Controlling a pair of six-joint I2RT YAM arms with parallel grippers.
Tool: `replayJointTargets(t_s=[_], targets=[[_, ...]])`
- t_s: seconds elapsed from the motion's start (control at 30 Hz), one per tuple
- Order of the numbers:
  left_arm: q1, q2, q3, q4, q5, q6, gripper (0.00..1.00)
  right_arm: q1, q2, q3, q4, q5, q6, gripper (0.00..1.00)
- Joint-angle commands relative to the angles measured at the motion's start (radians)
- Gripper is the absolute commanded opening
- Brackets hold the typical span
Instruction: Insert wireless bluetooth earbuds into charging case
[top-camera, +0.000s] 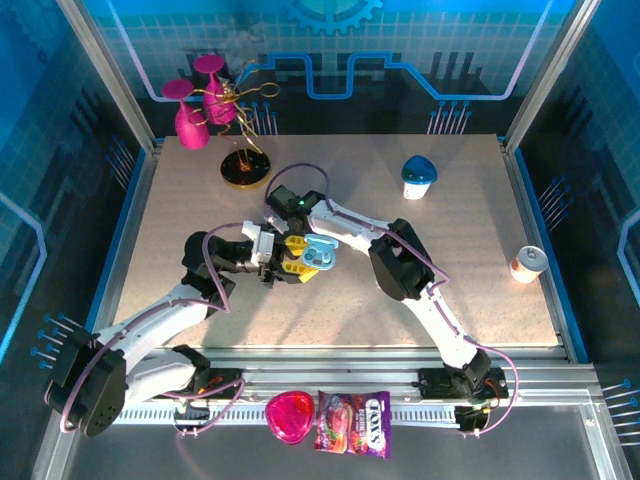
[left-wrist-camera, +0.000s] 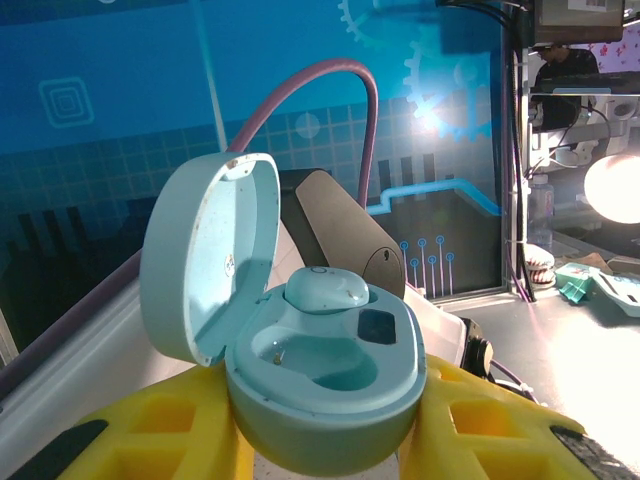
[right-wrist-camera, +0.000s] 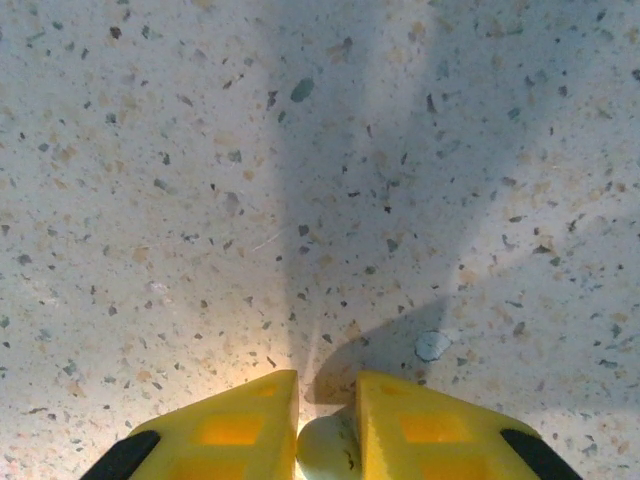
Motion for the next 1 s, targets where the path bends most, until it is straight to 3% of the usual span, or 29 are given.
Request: replayJointTargets(t_s=[0.0,0.77,0.97], targets=[[-0.005,-0.021,0.006,0.004,-0.011,0.027,0.32,-0.002,-0.011,0.009,-0.041,0.016,0.022,0.21],[-0.005,-0.007,0.014,0.012,-0.016,0.03,0.32,-0.108,-0.411,-0.604,0.154,0.03,0.209,0.22],[-0.005,0.016,0.015,0.052,-0.011,0.005,0.32,-0.11,-0.43,-0.633,0.182,0.043,0.213,0.23]])
